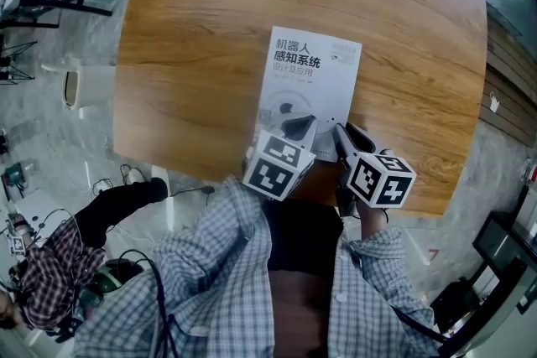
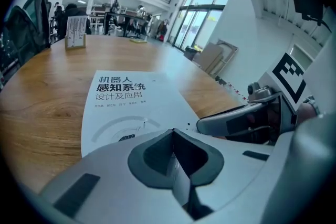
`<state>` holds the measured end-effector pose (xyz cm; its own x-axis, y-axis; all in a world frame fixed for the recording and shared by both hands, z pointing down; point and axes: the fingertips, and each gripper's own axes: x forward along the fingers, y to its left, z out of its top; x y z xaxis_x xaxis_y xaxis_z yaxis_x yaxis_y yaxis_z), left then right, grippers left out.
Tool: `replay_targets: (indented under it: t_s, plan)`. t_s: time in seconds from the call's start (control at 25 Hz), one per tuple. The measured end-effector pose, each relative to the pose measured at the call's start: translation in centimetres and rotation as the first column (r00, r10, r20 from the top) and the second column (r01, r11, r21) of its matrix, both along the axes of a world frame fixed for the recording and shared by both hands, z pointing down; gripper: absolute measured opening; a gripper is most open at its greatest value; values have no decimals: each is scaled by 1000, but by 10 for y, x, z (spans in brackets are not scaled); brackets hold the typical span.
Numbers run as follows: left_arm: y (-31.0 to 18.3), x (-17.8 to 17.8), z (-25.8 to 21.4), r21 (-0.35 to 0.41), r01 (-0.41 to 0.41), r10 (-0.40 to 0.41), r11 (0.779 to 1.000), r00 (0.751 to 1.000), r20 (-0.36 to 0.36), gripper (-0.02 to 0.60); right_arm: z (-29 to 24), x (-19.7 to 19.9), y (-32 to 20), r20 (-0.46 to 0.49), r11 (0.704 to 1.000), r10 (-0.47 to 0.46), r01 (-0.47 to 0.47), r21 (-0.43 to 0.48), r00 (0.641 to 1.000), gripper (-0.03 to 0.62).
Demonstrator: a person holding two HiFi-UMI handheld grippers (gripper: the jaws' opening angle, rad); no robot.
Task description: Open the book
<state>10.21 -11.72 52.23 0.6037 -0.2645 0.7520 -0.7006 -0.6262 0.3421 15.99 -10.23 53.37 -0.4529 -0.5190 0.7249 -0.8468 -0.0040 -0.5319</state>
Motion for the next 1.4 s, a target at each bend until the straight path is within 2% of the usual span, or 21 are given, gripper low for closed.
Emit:
replay_targets:
  t_s: [0.28, 0.64, 0.88, 1.0, 1.08, 1.2, 1.4]
  plan:
    - [0, 0, 1, 1, -1, 1, 1000, 1000, 7, 8, -7, 4, 0, 74, 999, 47, -47, -4, 996, 40]
    - [1, 1, -3, 23, 13, -13, 1000, 1000, -9, 8, -41, -3, -3, 271, 993, 65, -91, 82, 960, 31]
    - [-1, 2, 0, 21, 28, -28, 999, 1000, 0, 8, -31, 1, -5, 181, 997, 36, -49, 68, 983, 31]
    - [-1, 4, -1, 29, 21, -21, 999, 1000, 2, 8, -32, 2, -5, 193, 996, 41, -56, 74, 980, 31]
    - [-1, 2, -3, 23, 30, -30, 999, 999, -26, 8, -45, -4, -6, 230, 993, 33, -59, 105, 973, 29]
    - [-1, -1, -13, -20, 78, -79, 997, 991, -109, 8, -63, -12, -8, 272, 989, 14, -54, 140, 962, 29]
    - [-4, 6, -45, -7, 100, -98, 995, 962, -253, 8, -82, -28, -12, 308, 982, -18, -41, 184, 951, 29]
